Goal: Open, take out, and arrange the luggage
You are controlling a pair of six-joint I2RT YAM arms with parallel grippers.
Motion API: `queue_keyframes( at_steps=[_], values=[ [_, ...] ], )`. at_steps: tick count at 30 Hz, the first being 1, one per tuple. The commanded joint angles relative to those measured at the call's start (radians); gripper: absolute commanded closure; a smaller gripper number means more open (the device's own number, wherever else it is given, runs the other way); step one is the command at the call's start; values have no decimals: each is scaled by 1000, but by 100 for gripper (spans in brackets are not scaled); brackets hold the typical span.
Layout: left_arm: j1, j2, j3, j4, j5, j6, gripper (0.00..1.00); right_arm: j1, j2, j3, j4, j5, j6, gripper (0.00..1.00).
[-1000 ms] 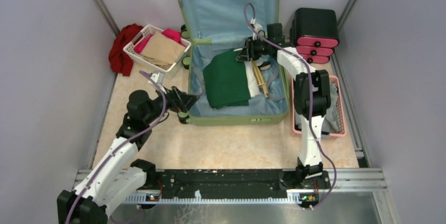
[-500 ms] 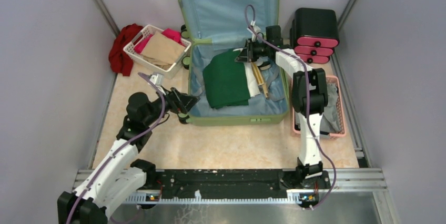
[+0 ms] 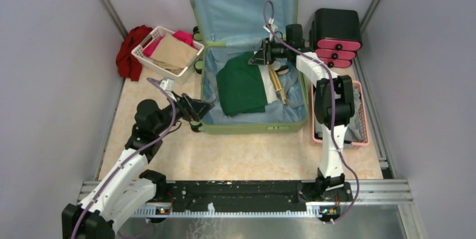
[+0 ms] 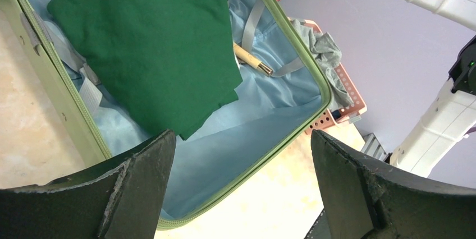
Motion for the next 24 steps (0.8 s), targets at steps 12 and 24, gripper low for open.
queue_keyframes(
  at_steps=[12,24],
  values=[
    [-3,-21,-29,44,14,-29,4,36,84,111,-48,75,-10,48],
    [-4,1,-8,42,21,-23,4,60,96,159,-95,70,-61,79]
  ],
)
